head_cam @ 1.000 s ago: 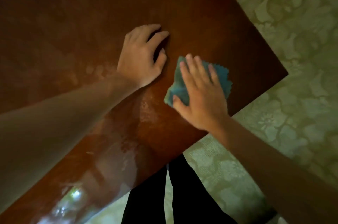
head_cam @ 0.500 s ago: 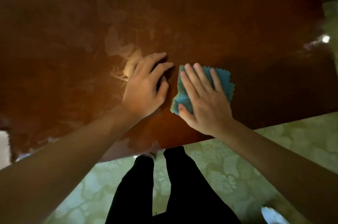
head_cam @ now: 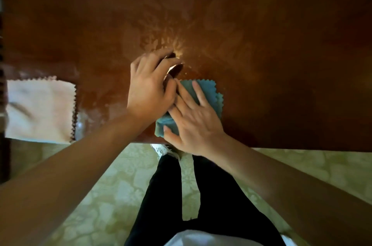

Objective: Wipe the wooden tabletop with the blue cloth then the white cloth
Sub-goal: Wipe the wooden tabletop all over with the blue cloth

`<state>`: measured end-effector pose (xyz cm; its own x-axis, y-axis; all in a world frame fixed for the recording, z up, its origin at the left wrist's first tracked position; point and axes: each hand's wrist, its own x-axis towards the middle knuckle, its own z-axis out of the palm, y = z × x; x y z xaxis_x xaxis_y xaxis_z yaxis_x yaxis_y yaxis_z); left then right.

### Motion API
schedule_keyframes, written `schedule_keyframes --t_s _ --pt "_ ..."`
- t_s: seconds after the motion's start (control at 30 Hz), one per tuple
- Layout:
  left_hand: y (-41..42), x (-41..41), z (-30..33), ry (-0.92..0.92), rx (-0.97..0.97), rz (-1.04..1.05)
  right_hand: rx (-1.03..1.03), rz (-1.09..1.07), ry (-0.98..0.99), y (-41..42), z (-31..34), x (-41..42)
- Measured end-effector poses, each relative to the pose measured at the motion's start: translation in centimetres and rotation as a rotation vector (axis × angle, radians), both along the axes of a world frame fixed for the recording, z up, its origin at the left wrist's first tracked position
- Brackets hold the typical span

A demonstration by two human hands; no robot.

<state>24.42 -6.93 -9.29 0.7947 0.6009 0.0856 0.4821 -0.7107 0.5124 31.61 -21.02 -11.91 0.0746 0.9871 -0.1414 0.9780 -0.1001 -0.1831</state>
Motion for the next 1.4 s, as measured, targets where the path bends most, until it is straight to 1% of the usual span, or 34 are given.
schedule_keyframes --t_s 0.07,0.13,0.2,0.27,0.37,0.43,0.5,0.6,0.7,0.8,0.9,1.07,1.13,1.23,1.3,1.4 --pt "0.8 -0.8 0.2 0.012 0.012 -0.017 -0.009 0.071 -0.012 0.3 -0.1 0.9" --pt "1.4 -1.4 0.3 0.024 0.012 -0.031 0.003 0.074 -0.030 0.5 0.1 3.0" --pt "1.9 -1.7 0.3 0.026 -0.003 -0.033 0.007 -0.012 -0.071 1.7 0.2 5.5" --pt "2.3 -1.8 0.3 0.016 -0.020 -0.040 -0.016 -0.144 -0.096 4.2 0.2 7.2" --pt "3.0 -2.0 0.5 -0.066 -0.046 -0.055 -0.020 -0.289 -0.100 8.4 0.2 8.1" --pt "3.4 -2.2 0.8 -0.115 -0.052 -0.041 -0.019 -0.342 -0.109 9.2 0.2 7.5" --pt "3.9 -2.6 1.0 -0.130 -0.058 -0.026 -0.001 -0.372 -0.095 8.2 0.4 5.5" --pt "5.0 -4.1 0.8 -0.118 -0.054 -0.005 0.032 -0.344 -0.034 5.4 0.5 -0.5" --pt "6.4 -6.3 0.7 -0.111 -0.026 0.005 0.032 -0.345 -0.037 4.5 0.3 -4.6" --pt "8.0 -8.9 0.9 -0.097 -0.021 0.042 0.019 -0.298 -0.048 5.7 0.2 -4.4" --pt "9.8 -11.9 1.0 -0.079 0.016 0.091 0.004 -0.278 -0.061 10.2 0.2 -3.0" --pt "12.4 -16.4 0.9 -0.008 0.062 0.168 0.010 -0.340 -0.109 19.7 0.3 -2.9" --pt "13.1 -18.3 0.4 0.066 0.094 0.223 -0.004 -0.350 -0.119 20.9 0.2 -3.5" --pt "13.0 -20.7 -0.7 0.246 0.078 0.259 -0.025 -0.352 -0.136 21.1 0.2 -4.1" --pt "12.6 -21.3 -1.5 0.341 0.068 0.249 -0.031 -0.339 -0.142 21.8 0.3 -4.6" --pt "12.5 -20.9 -2.1 0.436 0.113 0.261 -0.014 -0.289 -0.148 23.8 0.2 -6.2"
